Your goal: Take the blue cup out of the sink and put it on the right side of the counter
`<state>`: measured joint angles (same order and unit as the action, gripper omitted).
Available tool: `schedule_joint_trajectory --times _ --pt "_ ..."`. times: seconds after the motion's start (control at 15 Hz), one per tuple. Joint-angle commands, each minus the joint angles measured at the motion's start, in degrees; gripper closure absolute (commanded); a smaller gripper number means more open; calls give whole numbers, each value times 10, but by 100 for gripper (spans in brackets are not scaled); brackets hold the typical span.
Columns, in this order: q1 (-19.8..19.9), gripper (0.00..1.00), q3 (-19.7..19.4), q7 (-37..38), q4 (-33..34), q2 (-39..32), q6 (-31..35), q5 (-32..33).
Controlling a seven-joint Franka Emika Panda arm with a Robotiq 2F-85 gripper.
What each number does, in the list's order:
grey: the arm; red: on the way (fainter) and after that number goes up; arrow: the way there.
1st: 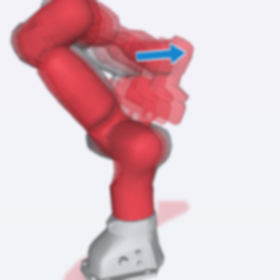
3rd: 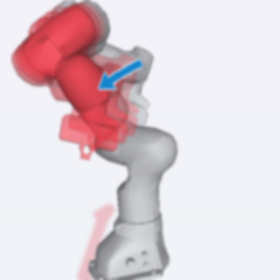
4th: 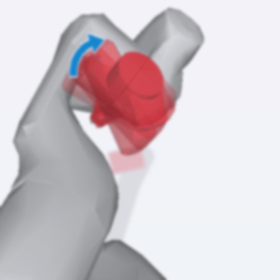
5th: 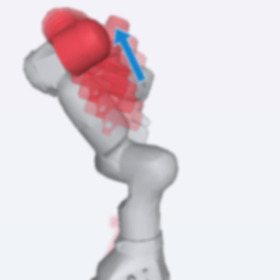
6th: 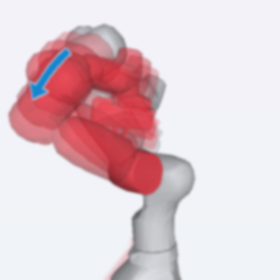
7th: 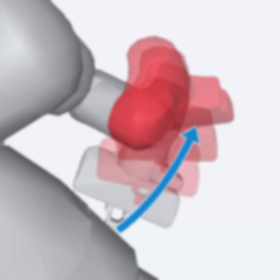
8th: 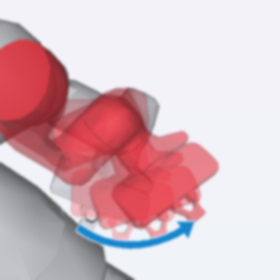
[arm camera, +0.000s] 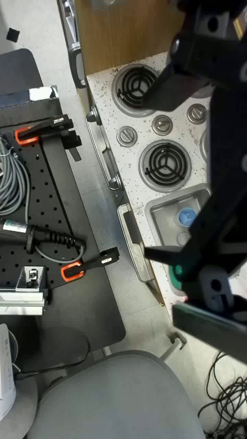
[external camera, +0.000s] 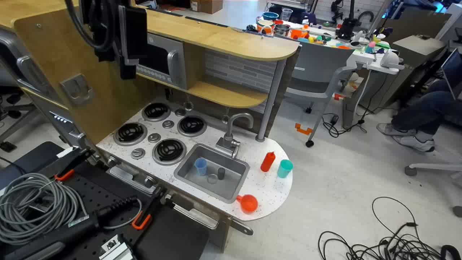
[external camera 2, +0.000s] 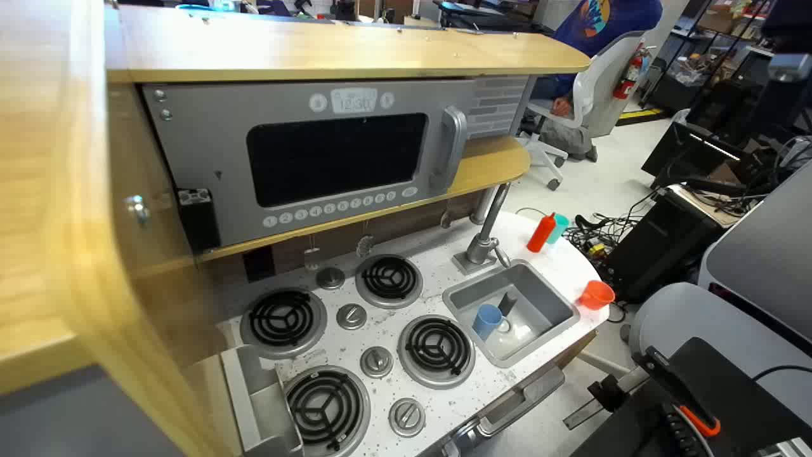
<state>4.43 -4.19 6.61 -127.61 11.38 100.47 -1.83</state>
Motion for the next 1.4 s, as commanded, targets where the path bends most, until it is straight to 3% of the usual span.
schedule_joint_trajectory --times 0.0,0.93,1.33 --pt "1 0 1 0 1 0 -1 0" --pt "1 0 1 0 0 -5 6 -1" --pt "5 0 -8 -7 54 -121 36 -20"
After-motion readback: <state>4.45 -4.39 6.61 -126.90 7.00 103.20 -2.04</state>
